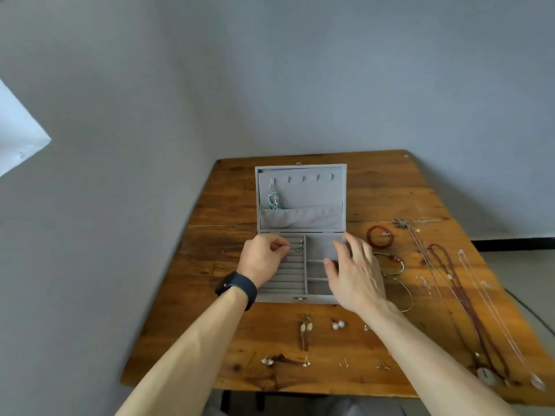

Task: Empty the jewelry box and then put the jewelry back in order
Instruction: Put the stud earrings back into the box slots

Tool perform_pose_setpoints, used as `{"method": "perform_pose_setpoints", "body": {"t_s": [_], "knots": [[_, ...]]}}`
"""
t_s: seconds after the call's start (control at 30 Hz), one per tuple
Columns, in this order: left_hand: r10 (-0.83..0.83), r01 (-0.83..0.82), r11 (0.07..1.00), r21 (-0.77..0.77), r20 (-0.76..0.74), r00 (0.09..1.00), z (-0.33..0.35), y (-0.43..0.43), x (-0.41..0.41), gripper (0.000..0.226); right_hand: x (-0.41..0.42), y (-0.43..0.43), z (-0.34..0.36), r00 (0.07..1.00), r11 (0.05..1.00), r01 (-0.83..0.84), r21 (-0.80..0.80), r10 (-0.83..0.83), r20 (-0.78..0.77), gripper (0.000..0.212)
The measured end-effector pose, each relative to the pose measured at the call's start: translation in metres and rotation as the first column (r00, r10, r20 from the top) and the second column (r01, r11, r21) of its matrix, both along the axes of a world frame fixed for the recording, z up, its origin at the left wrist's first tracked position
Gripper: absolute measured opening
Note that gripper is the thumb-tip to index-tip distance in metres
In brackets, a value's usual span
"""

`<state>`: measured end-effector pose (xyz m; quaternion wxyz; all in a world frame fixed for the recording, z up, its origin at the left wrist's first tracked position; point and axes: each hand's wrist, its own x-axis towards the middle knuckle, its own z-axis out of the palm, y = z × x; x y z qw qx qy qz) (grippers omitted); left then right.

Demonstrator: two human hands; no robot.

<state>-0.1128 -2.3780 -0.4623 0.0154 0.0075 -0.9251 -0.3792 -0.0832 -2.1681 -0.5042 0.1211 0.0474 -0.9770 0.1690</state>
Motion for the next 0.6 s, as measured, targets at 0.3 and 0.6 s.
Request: {"method": "perform_pose_setpoints", "body": {"t_s": [0.3,0.6], "knots": [[0.069,-0.065,0.994,-0.09,0.041,0.997,-0.001,0.018,-0.024,0.013,0.001,0.0,-0.002,1.0,0.999,0.001,-0.041,0.0,0.026,0.048],[0.093,-0.08,0.985,-0.155,0.084,0.992,0.004,0.024,-0.028,0.008,0.001,0.001,-0.002,0.999,0.999,-0.001,-0.045,0.003,0.044,0.048]]}}
